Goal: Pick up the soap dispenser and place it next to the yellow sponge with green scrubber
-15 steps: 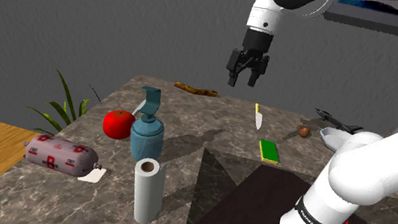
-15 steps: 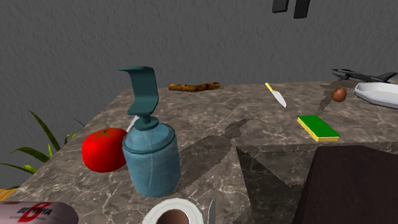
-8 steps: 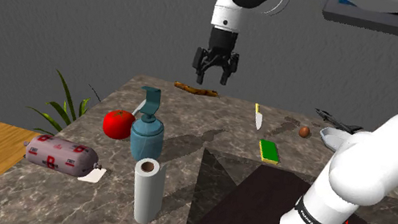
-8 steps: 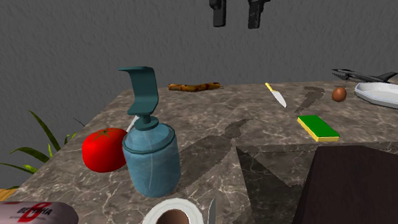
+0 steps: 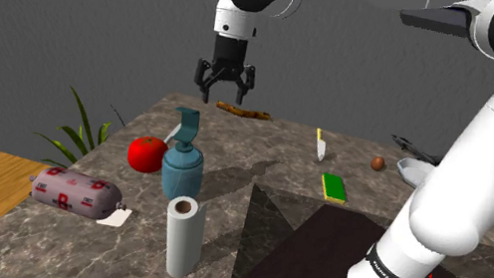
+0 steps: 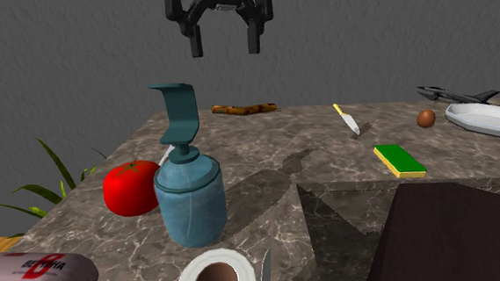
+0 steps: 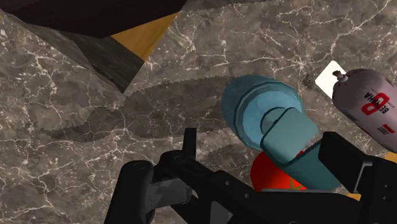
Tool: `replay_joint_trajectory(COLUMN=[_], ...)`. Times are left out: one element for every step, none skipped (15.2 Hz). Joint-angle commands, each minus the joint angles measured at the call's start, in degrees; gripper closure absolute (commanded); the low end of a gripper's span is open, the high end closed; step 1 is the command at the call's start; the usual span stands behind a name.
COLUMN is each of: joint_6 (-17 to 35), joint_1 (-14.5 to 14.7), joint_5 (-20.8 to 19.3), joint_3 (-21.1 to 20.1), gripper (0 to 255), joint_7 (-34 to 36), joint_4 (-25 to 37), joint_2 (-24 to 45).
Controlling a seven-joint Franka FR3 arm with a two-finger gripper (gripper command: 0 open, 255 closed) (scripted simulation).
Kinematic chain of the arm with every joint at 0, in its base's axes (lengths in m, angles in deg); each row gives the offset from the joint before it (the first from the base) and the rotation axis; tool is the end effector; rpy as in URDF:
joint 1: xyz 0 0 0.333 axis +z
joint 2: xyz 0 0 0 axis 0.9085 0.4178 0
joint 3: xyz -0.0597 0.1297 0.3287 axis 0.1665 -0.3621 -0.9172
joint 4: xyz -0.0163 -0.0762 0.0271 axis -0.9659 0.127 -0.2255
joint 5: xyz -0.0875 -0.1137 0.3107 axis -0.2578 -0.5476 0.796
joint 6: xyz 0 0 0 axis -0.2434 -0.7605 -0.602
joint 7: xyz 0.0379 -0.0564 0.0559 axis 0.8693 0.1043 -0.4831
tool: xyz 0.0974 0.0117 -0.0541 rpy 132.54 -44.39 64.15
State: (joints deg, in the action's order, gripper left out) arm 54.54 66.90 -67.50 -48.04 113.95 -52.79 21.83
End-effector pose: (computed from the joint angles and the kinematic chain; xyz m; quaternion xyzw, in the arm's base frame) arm 0.4756 0.1412 0.5641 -0.9830 0.1735 0.0477 0.0358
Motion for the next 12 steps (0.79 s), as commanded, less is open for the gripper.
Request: replay_joint_trajectory(joint_6=[-0.9,-1.3,-1.9,-2.5,-3.3,-4.2,-4.5,-3.7,-2.9,-2.1,-1.3,-0.6], joint_1=[0.5,0.9,1.4,1.9,2.5,3.1,3.4,3.4,3.4,3.4,3.4,3.4], joint_5=[-1.5,-2.2,-2.9,-3.7,-4.4,-5.1,-5.4,-5.3,-5.3,-5.3,-5.3,-5.3], joint_3=[-0.6,-0.9,-1.1,-1.2,-1.2,-1.2,-1.2,-1.2,-1.2,-1.2,-1.2,-1.2], gripper=[0,0,0,0,0,0,0,0,0,0,0,0], joint_7=[3.0,4.5,5.9,7.3,8.7,10.0,10.4,10.4,10.3,10.3,10.3,10.3], joint_4=[5.9,8.6,11.5,14.6,17.8,21.2,22.5,21.6,20.8,19.9,19.2,18.4], joint_2=[5.5,8.1,10.7,13.4,16.1,18.9,19.9,19.8,19.8,19.7,19.7,19.7])
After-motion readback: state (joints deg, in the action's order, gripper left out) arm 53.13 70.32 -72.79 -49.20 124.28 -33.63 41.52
